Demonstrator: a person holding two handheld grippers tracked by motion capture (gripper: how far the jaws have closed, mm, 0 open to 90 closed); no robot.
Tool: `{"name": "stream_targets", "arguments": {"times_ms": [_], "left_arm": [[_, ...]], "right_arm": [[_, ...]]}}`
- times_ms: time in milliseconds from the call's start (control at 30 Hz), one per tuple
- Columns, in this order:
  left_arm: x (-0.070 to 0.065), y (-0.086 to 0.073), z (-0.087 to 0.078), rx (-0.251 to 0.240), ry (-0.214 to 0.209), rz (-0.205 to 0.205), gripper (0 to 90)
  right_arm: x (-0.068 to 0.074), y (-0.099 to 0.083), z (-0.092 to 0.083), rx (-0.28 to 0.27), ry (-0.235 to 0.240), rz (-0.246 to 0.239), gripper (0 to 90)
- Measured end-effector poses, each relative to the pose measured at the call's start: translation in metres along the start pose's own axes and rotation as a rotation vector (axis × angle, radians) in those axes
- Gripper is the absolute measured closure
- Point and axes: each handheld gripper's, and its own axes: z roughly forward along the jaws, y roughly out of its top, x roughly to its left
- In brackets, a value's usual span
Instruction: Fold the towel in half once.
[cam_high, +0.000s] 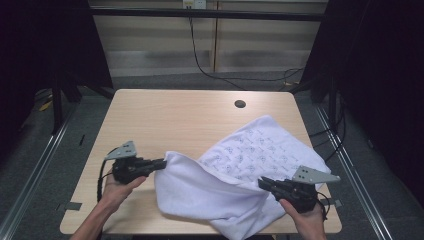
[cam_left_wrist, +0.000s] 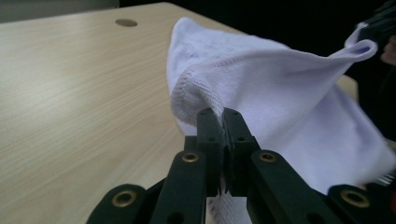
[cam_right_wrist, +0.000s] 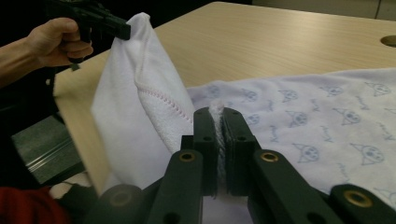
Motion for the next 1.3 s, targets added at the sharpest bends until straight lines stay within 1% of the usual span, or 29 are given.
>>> {"name": "stream_targets", "arguments": {"times_ms": [100,133,167,233,267,300,333,400,433,467,533,600,633,667,733,767,800,833,867,900,933,967,1000,1033,1100,1133,1200,1267,1300], "left_arm": [[-0.017,-0.011,-0.021,0.009,-0.021,0.026,87.1],[-0.024,-0.02,-0.028,0.022,-0.034,0.031,87.1],[-0.027,-0.025,-0.031,0.036,-0.041,0.035,87.1],[-0.036,-0.045,-0.036,0.061,-0.062,0.018,87.0],[-0.039,-0.052,-0.037,0.07,-0.072,0.008,87.0],[-0.046,-0.065,-0.039,0.116,-0.099,0.001,86.4],[-0.048,-0.068,-0.042,0.113,-0.104,0.0,85.7],[-0.049,-0.069,-0.045,0.108,-0.103,-0.008,83.9],[-0.049,-0.069,-0.048,0.097,-0.102,-0.014,71.8],[-0.049,-0.068,-0.051,0.078,-0.1,-0.028,70.2],[-0.041,-0.063,-0.057,0.029,-0.111,-0.055,66.4],[-0.033,-0.056,-0.058,0.011,-0.103,-0.069,61.4],[-0.028,-0.051,-0.056,0.014,-0.083,-0.046,61.4],[-0.02,-0.045,-0.051,0.016,-0.082,-0.055,61.5],[-0.009,-0.038,-0.037,0.038,-0.053,-0.056,61.2],[0.0,-0.031,-0.014,0.059,-0.062,-0.069,61.3],[0.0,-0.031,-0.014,0.059,-0.062,-0.069,61.2],[0.004,-0.028,0.003,0.085,-0.074,-0.078,61.2],[0.006,-0.026,0.014,0.104,-0.089,-0.071,60.9],[0.006,-0.024,0.032,0.134,-0.082,-0.06,60.9],[0.005,-0.023,0.043,0.152,-0.083,-0.059,60.9],[0.004,-0.022,0.057,0.18,-0.112,-0.058,60.9],[0.0,-0.023,0.073,0.207,-0.121,-0.047,60.5],[-0.003,-0.023,0.084,0.241,-0.12,-0.029,60.5],[-0.01,-0.025,0.099,0.288,-0.114,0.011,63.0],[-0.013,-0.028,0.104,0.308,-0.125,0.021,73.7],[-0.02,-0.032,0.106,0.357,-0.113,0.085,78.4],[-0.022,-0.036,0.102,0.353,-0.116,0.064,81.1],[-0.022,-0.036,0.098,0.365,-0.093,0.068,82.4]], "right_arm": [[0.019,-0.005,-0.013,0.007,0.032,-0.008,86.0],[0.035,-0.017,-0.02,0.041,0.048,-0.018,85.8],[0.035,-0.017,-0.02,0.041,0.048,-0.018,85.8],[0.052,-0.04,-0.023,0.096,0.089,0.0,85.7],[0.052,-0.04,-0.023,0.096,0.089,0.0,85.7],[0.062,-0.053,-0.022,0.142,0.108,0.011,85.0],[0.069,-0.06,-0.023,0.174,0.127,0.008,83.4],[0.074,-0.064,-0.024,0.185,0.144,0.012,80.7],[0.076,-0.065,-0.026,0.181,0.155,0.015,74.0],[0.074,-0.063,-0.028,0.165,0.159,0.014,70.4],[0.065,-0.056,-0.032,0.116,0.123,0.029,63.9],[0.056,-0.051,-0.034,0.08,0.093,0.041,59.7],[0.056,-0.051,-0.034,0.08,0.093,0.041,59.7],[0.041,-0.048,-0.028,0.07,0.048,0.048,56.7],[0.027,-0.048,-0.017,0.081,0.034,0.073,53.8],[0.021,-0.049,-0.01,0.091,0.034,0.081,52.7],[0.021,-0.049,-0.01,0.091,0.034,0.081,52.7],[0.015,-0.049,-0.002,0.102,0.022,0.084,51.2],[0.003,-0.049,0.013,0.118,0.034,0.117,50.6],[-0.003,-0.049,0.022,0.141,0.038,0.116,50.6],[-0.003,-0.049,0.022,0.141,0.038,0.116,50.6],[-0.005,-0.049,0.027,0.161,0.034,0.11,50.9],[-0.01,-0.051,0.038,0.203,0.028,0.124,58.9],[-0.01,-0.051,0.038,0.203,0.028,0.124,58.9],[-0.009,-0.053,0.039,0.216,0.037,0.118,73.5],[-0.002,-0.055,0.03,0.197,0.029,0.108,82.6],[0.002,-0.055,0.024,0.182,0.022,0.105,85.7],[0.012,-0.055,0.008,0.153,-0.001,0.106,88.2],[0.016,-0.056,0.001,0.143,0.005,0.102,89.6]]}}
